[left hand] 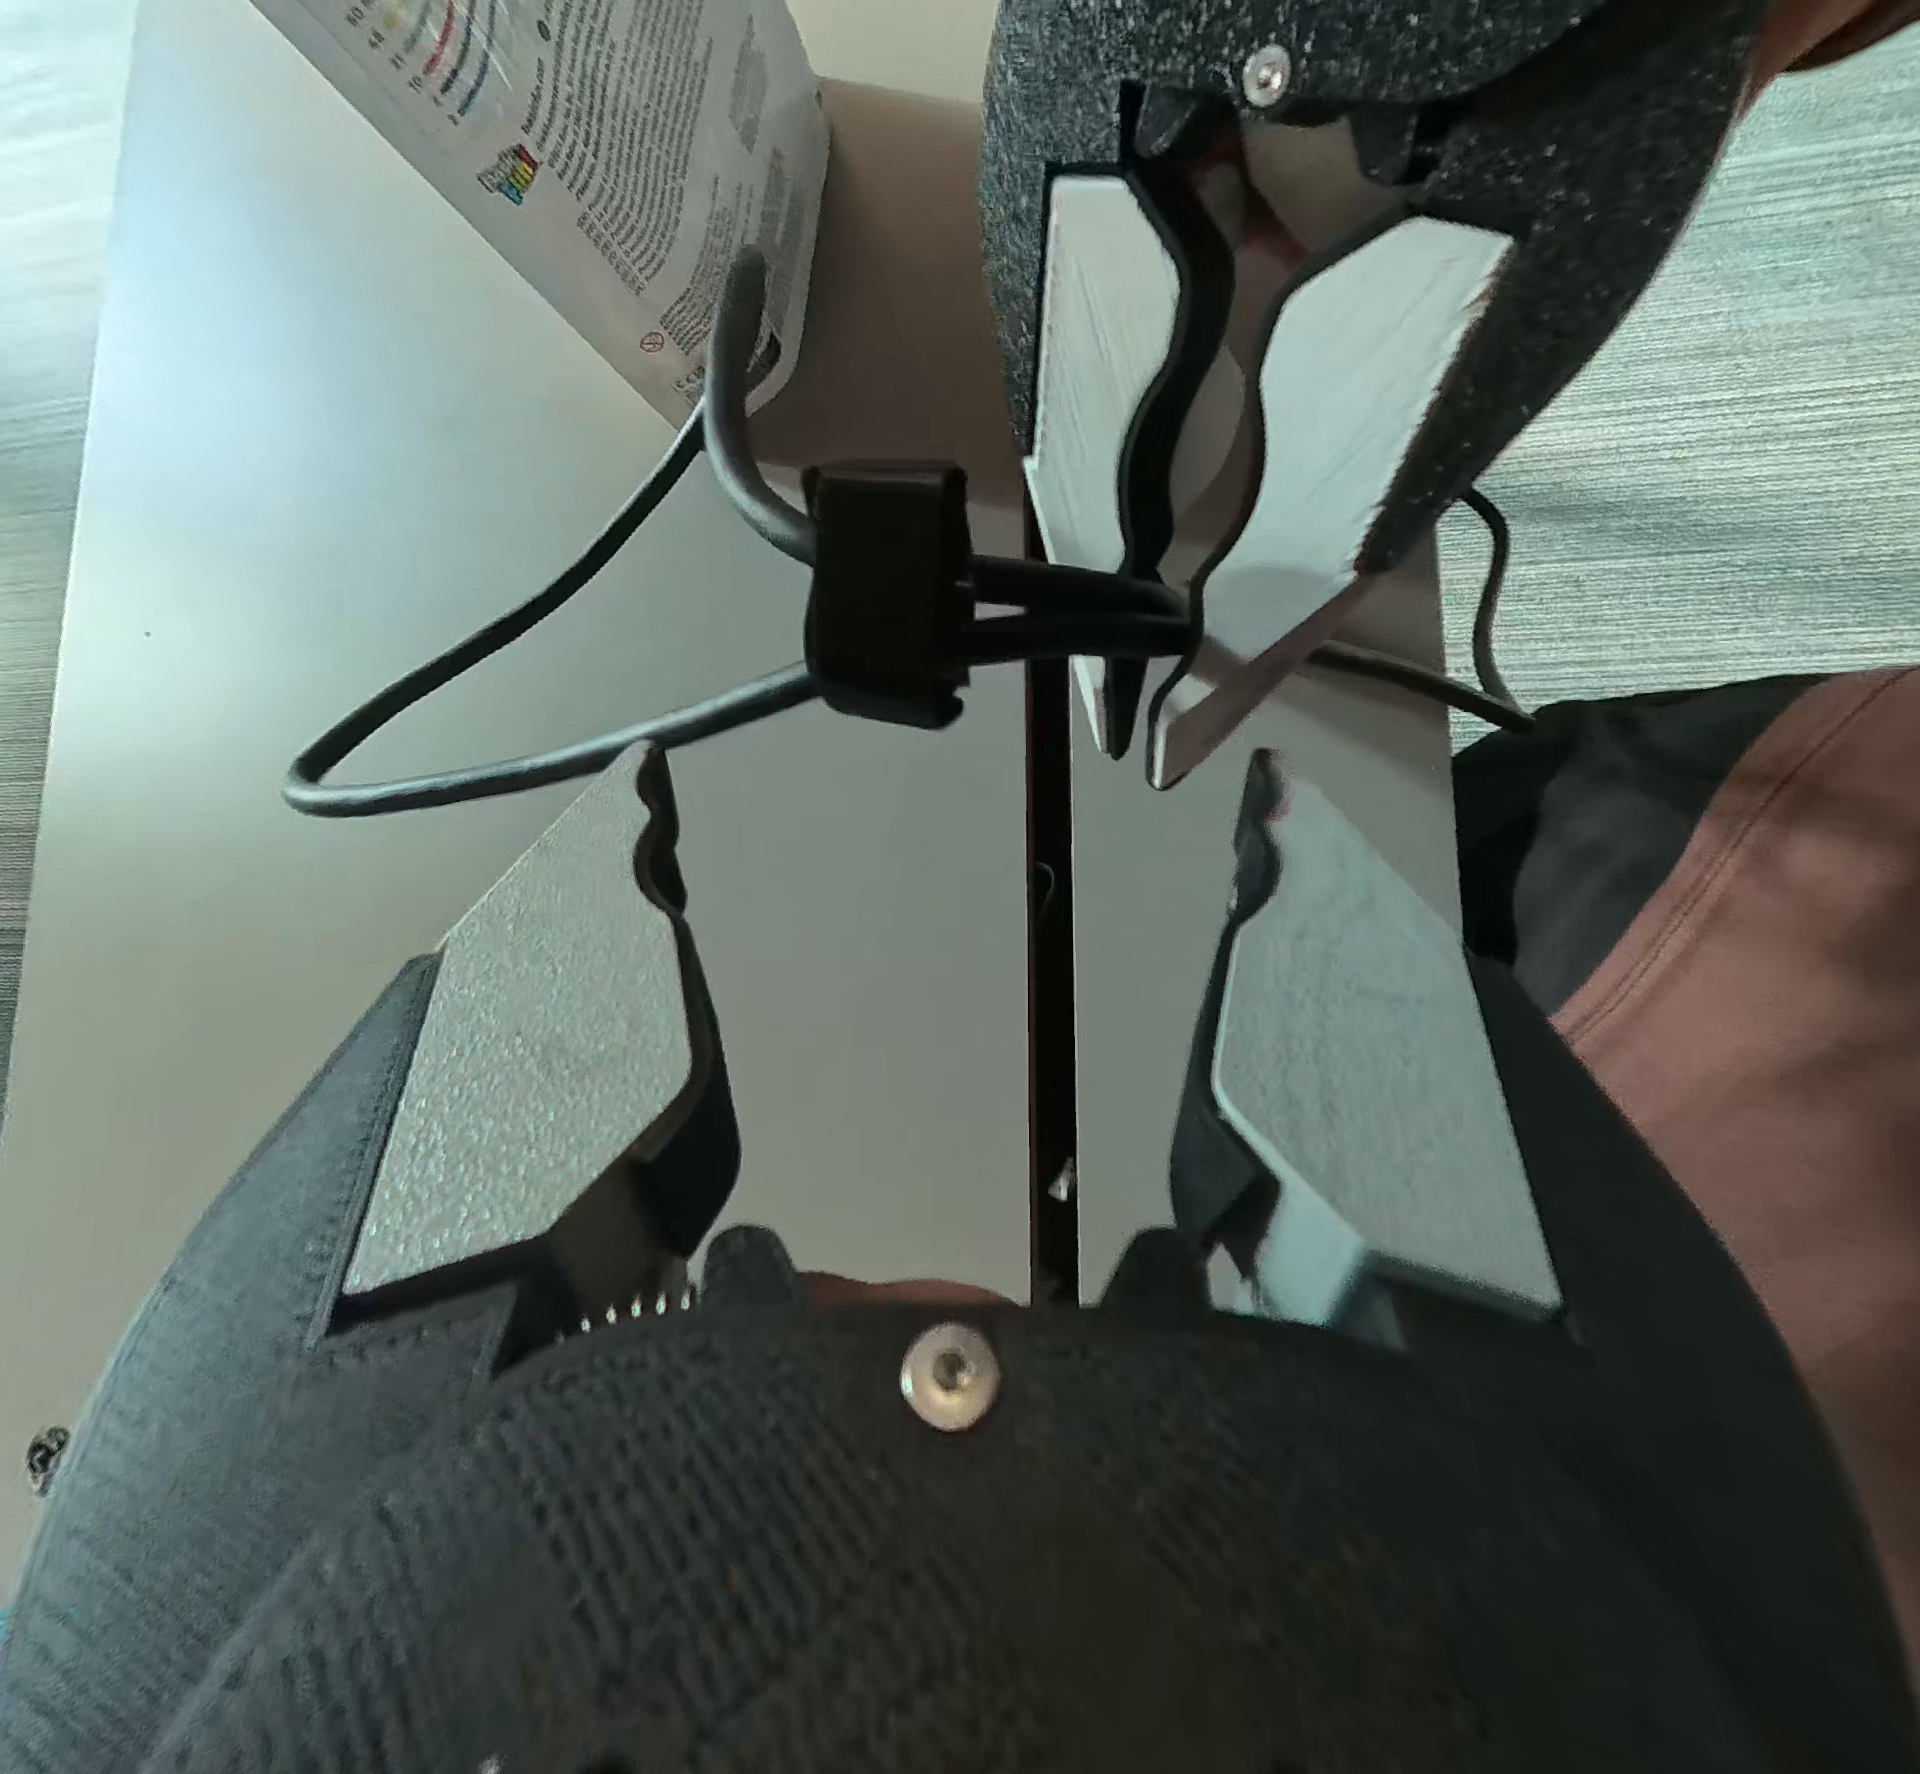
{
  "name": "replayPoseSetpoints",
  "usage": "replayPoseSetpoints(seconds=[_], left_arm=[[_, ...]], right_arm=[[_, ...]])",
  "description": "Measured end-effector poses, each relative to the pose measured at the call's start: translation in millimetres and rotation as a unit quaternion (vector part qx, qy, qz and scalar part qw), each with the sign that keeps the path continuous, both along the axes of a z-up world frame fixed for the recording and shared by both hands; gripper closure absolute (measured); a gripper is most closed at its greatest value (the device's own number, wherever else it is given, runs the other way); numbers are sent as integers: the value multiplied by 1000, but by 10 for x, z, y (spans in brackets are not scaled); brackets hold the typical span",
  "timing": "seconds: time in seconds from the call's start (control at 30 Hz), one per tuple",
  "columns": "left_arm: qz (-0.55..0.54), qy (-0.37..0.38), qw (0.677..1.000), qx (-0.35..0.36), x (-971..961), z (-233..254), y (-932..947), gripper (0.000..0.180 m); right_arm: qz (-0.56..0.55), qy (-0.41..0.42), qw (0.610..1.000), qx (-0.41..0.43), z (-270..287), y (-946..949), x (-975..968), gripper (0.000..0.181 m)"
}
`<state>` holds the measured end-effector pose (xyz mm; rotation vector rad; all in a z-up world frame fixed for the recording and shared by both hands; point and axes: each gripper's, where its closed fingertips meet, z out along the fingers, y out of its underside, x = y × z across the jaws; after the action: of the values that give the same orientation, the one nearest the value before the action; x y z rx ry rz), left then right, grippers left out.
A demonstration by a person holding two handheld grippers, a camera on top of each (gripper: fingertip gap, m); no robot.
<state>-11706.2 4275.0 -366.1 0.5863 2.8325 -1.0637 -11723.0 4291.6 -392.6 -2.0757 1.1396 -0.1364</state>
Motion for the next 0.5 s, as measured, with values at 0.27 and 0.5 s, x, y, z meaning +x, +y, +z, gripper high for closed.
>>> replayPoseSetpoints(seconds=[0.27, 0.5], left_arm=[[102, 500, 860, -6, -168, -204, 400, 120], [75, 610, 789, 7, -296, 5, 125, 107]], right_arm=[[-112, -48, 990, -65, 82, -88, 198, 171], [-128, 14, 984, -126, -116, -2, 87, 169]])
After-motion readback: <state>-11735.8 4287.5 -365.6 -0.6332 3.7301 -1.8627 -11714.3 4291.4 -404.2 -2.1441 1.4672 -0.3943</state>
